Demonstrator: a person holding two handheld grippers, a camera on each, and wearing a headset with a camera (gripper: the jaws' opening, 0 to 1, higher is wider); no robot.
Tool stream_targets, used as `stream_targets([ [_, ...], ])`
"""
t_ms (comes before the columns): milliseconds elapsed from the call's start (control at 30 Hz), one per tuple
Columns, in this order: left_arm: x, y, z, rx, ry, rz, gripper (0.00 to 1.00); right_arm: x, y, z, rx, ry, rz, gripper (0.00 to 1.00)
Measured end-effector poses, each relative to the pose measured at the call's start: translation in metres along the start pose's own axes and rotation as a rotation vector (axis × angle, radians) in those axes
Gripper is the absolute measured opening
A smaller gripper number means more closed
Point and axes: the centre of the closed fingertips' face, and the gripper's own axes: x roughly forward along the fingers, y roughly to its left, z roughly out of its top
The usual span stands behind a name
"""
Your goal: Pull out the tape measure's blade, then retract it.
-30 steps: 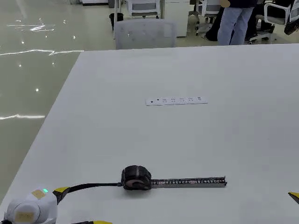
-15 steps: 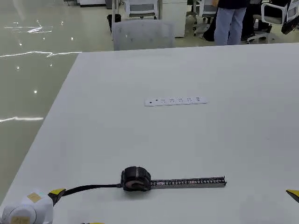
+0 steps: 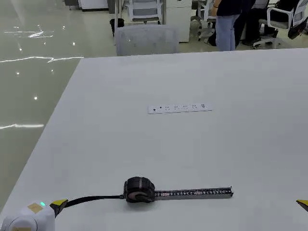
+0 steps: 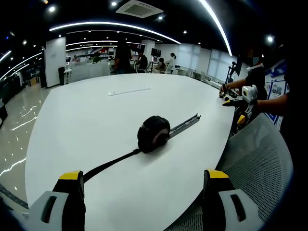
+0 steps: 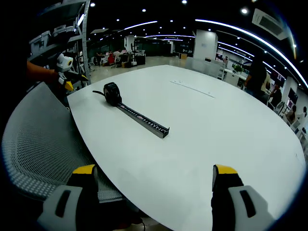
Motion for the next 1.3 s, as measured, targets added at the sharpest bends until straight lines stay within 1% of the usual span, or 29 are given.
stream_targets([
  [67,0.0,-0.001,-0.001,-0.002,0.001,-0.002,1.0,0.0,-0.004,-0.003,-0.002,0.013,-0.012,1.0],
  [267,0.002,-0.004,-0.001,0.0,0.001,-0.004,1.0,0.0,-0.004,-0.002,0.001,0.014,-0.014,1.0],
  [367,0.002,-0.005,-0.002,-0.005,0.005,-0.006,1.0,0.001,-0.003,-0.005,-0.023,0.035,-0.008,1.0],
  [433,0.002,-0.005,-0.002,-0.005,0.006,-0.003,1.0,0.001,-0.003,-0.009,-0.021,0.046,-0.005,1.0],
  [500,0.003,-0.002,-0.002,-0.007,0.01,0.007,1.0,0.001,-0.003,-0.008,-0.016,0.041,-0.003,1.0],
  [567,0.003,-0.001,0.0,-0.012,0.004,0.01,1.0,0.001,-0.002,-0.006,-0.013,0.039,-0.002,1.0],
  [600,0.003,-0.001,0.001,-0.016,0.001,0.011,1.0,0.002,-0.002,-0.007,-0.015,0.043,-0.001,1.0],
  [667,0.003,0.0,0.001,-0.02,0.001,0.016,1.0,0.003,-0.002,-0.013,-0.023,0.079,0.004,1.0],
  [700,0.004,0.0,0.002,-0.016,0.001,0.019,1.0,0.004,-0.002,-0.012,-0.031,0.074,0.005,1.0],
  [867,0.006,-0.002,0.003,-0.012,0.005,0.021,1.0,0.003,-0.006,-0.006,-0.025,0.059,0.002,1.0],
  [967,0.008,-0.006,0.006,-0.007,0.008,0.022,1.0,0.004,-0.005,0.001,-0.045,0.056,0.012,1.0],
  [1000,0.009,-0.006,0.006,-0.008,0.009,0.026,1.0,0.005,-0.007,0.001,-0.049,0.054,0.011,1.0],
  [1100,0.013,-0.008,0.012,-0.026,-0.009,0.022,1.0,0.003,-0.008,0.011,-0.055,0.042,0.008,1.0],
  [1200,0.017,-0.011,0.014,-0.033,-0.009,0.025,1.0,0.005,-0.01,0.017,-0.054,0.032,0.003,1.0],
  [1300,0.02,-0.014,0.015,-0.035,-0.006,0.03,1.0,0.006,-0.009,0.019,-0.063,0.037,0.01,1.0],
])
